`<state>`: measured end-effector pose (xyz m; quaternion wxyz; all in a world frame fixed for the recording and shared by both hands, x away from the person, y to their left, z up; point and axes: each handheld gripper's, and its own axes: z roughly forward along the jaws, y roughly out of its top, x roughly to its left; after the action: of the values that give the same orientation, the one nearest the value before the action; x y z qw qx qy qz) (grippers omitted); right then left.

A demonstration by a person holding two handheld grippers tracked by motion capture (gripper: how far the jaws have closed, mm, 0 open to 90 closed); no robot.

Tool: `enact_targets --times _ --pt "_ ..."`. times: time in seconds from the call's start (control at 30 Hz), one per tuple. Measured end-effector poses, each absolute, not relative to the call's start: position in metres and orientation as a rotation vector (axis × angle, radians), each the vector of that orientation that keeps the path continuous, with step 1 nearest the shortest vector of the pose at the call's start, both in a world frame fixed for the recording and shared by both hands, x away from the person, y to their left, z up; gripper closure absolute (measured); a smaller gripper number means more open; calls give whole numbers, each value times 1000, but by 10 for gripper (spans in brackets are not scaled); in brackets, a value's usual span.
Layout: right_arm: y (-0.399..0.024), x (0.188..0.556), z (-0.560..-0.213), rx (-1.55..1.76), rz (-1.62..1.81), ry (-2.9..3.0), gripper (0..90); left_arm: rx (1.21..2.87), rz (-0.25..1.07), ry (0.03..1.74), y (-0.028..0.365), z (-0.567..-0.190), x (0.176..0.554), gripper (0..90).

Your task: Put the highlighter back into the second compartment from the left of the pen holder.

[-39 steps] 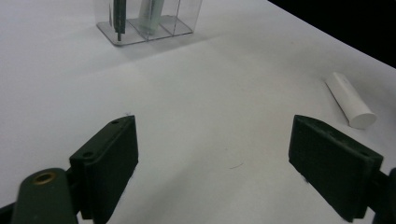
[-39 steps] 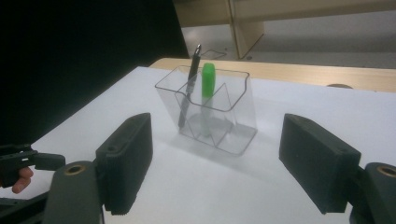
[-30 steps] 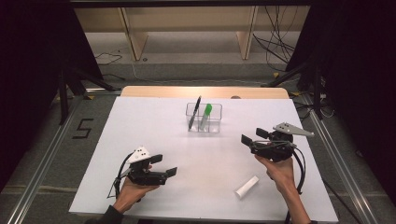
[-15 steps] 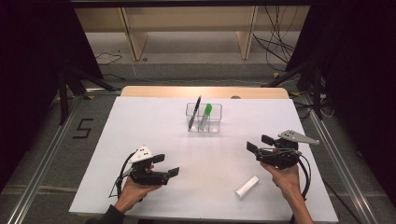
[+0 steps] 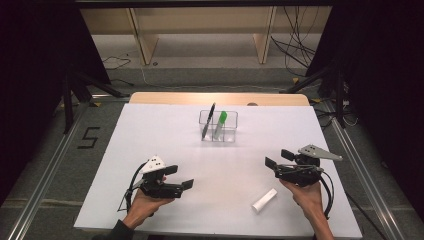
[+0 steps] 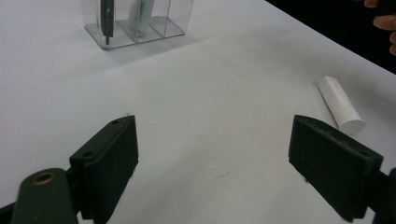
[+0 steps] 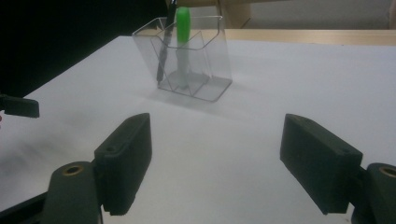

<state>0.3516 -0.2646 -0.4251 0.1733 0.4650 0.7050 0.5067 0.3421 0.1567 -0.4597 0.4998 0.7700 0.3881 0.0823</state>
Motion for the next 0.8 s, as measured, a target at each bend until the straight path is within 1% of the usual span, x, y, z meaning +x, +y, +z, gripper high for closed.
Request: enact_targets --times 0.17,0.37,0.8 --pt "-268 347 -428 1329 1420 1997 259 1893 194 943 148 -459 343 155" --pt "-272 341 -435 1346 1390 1999 258 1912 157 925 136 -458 344 155" --pt "-285 325 -445 1367 1349 1990 241 2015 109 867 97 -459 343 157"
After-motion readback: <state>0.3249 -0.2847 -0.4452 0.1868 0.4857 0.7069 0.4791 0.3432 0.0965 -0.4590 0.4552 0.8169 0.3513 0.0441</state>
